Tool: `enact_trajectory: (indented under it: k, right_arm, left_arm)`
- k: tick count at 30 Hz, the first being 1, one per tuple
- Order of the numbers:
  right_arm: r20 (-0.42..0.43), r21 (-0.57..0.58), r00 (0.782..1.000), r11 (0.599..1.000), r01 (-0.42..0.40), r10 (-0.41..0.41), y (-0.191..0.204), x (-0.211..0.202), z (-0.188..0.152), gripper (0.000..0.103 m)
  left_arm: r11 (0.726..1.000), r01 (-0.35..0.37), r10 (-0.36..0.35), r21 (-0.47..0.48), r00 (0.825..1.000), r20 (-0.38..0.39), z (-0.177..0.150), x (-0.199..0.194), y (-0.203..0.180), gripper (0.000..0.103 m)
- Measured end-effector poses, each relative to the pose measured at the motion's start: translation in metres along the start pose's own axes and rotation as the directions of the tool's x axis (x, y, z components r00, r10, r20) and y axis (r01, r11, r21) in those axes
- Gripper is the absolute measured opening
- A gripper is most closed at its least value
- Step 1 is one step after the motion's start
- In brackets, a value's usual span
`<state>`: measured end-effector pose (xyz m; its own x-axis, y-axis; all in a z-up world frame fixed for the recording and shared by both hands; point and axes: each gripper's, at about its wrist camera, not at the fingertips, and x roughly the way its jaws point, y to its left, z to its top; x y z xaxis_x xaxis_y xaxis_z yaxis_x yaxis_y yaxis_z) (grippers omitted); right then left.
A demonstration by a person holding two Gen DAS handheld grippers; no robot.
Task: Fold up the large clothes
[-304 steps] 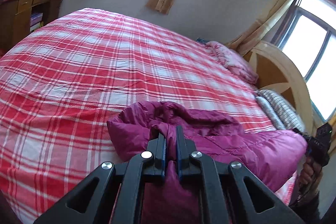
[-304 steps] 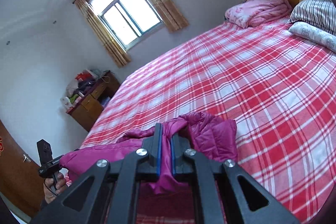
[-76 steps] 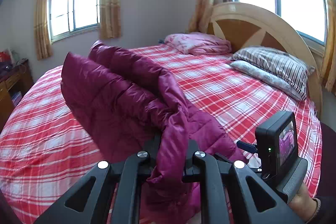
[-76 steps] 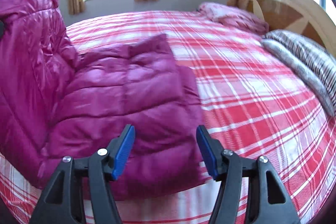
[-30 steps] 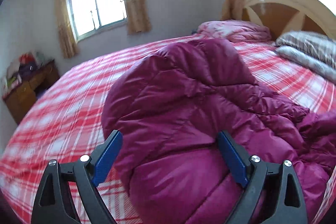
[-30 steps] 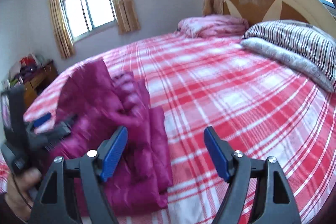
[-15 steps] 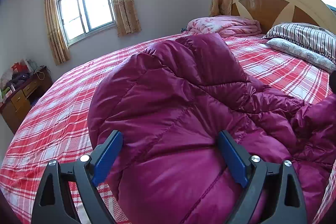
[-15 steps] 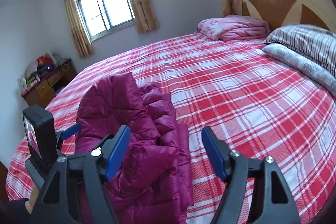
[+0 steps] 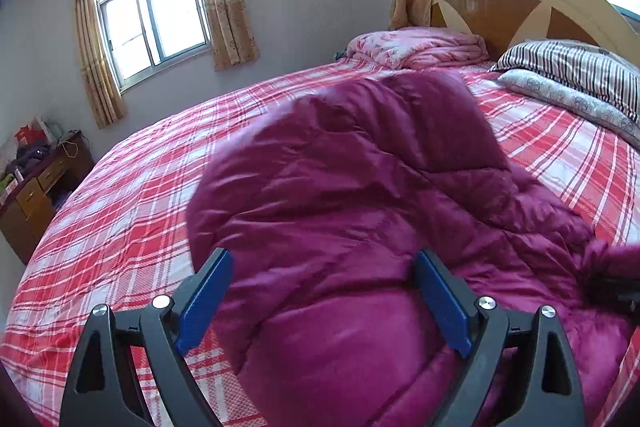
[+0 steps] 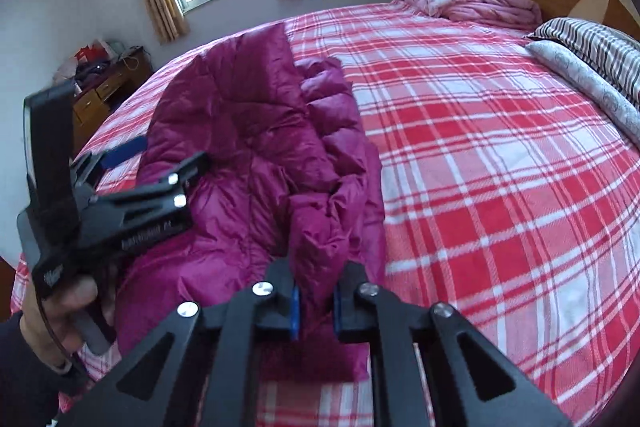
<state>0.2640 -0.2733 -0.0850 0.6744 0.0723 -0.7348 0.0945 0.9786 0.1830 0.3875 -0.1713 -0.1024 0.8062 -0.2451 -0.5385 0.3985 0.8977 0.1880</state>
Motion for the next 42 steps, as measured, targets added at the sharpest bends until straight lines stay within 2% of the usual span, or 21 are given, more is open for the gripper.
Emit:
enact_trajectory:
  k: [3, 7, 8, 9, 12, 13, 14, 16, 19, 20, 22, 24, 26, 29, 36, 42]
  right_arm:
    - [-0.073, -0.012, 0.997, 1.000, 0.016, -0.017, -0.004, 0.022, -0.018, 0.014]
    - [-0.060, -0.001, 0.998, 1.000, 0.009, -0.009, -0.005, 0.018, -0.020, 0.020]
    - [-0.053, -0.009, 0.998, 1.000, 0.023, -0.023, -0.005, 0.011, -0.016, 0.027]
    - [-0.037, -0.016, 0.998, 0.999, 0.047, -0.048, -0.004, 0.004, -0.012, 0.037]
    - [0.097, -0.012, 0.987, 0.992, 0.128, -0.126, 0.002, -0.029, 0.011, 0.056]
    - [0.133, -0.005, 0.983, 0.992, 0.130, -0.128, 0.005, -0.037, 0.020, 0.056]
    - [0.173, -0.004, 0.980, 0.995, 0.102, -0.100, 0.013, -0.043, 0.034, 0.056]
    - [0.202, -0.017, 0.979, 0.999, 0.033, -0.029, 0.028, -0.041, 0.057, 0.056]
    - [0.200, -0.013, 0.974, 0.995, -0.102, 0.103, 0.048, -0.014, 0.089, 0.055]
    - [0.191, 0.007, 0.971, 0.989, -0.147, 0.143, 0.052, 0.002, 0.099, 0.055]
    - [0.163, 0.005, 0.969, 0.983, -0.186, 0.183, 0.058, 0.027, 0.109, 0.055]
    - [0.120, 0.023, 0.982, 0.988, -0.153, 0.149, 0.049, 0.052, 0.110, 0.053]
    - [0.081, 0.046, 0.990, 0.992, -0.118, 0.114, 0.036, 0.068, 0.105, 0.046]
    - [0.050, 0.087, 0.996, 0.993, -0.082, 0.078, 0.017, 0.080, 0.090, 0.042]
    - [0.048, 0.081, 0.999, 0.996, -0.026, 0.022, -0.001, 0.081, 0.078, 0.042]
    - [0.041, 0.085, 0.999, 0.996, -0.020, 0.017, -0.008, 0.091, 0.071, 0.042]
  left_arm:
    - [1.000, 0.010, -0.010, 0.012, 1.000, -0.019, 0.001, 0.008, -0.001, 0.092]
    - [0.998, -0.023, 0.025, 0.055, 0.999, -0.021, -0.001, 0.011, -0.008, 0.092]
    - [0.998, -0.023, 0.024, 0.058, 1.000, -0.018, 0.001, 0.009, -0.007, 0.092]
    - [0.998, -0.024, 0.025, 0.052, 1.000, -0.011, 0.003, 0.007, -0.003, 0.092]
    - [0.999, -0.051, 0.050, 0.011, 0.999, 0.018, 0.014, 0.003, 0.015, 0.092]
    - [0.998, -0.068, 0.068, -0.007, 0.997, 0.023, 0.017, 0.004, 0.022, 0.092]
    - [0.996, -0.084, 0.084, -0.026, 0.996, 0.025, 0.020, 0.005, 0.028, 0.092]
    - [0.988, -0.136, 0.137, -0.076, 0.991, 0.007, 0.025, 0.012, 0.044, 0.092]
    - [0.963, -0.229, 0.224, -0.140, 0.973, -0.045, 0.024, 0.024, 0.062, 0.092]
    - [0.959, -0.238, 0.230, -0.155, 0.971, -0.069, 0.024, 0.030, 0.067, 0.092]
    - [0.957, -0.235, 0.222, -0.169, 0.971, -0.095, 0.023, 0.039, 0.071, 0.092]
    - [0.957, -0.241, 0.226, -0.161, 0.968, -0.105, 0.024, 0.046, 0.071, 0.092]
    - [0.963, -0.225, 0.212, -0.147, 0.972, -0.102, 0.025, 0.052, 0.064, 0.092]
    - [0.971, -0.210, 0.200, -0.111, 0.975, -0.095, 0.025, 0.061, 0.048, 0.092]
    - [0.977, -0.210, 0.207, -0.030, 0.974, -0.092, 0.029, 0.081, 0.019, 0.092]
    - [0.980, -0.196, 0.192, -0.033, 0.976, -0.100, 0.024, 0.090, 0.013, 0.092]
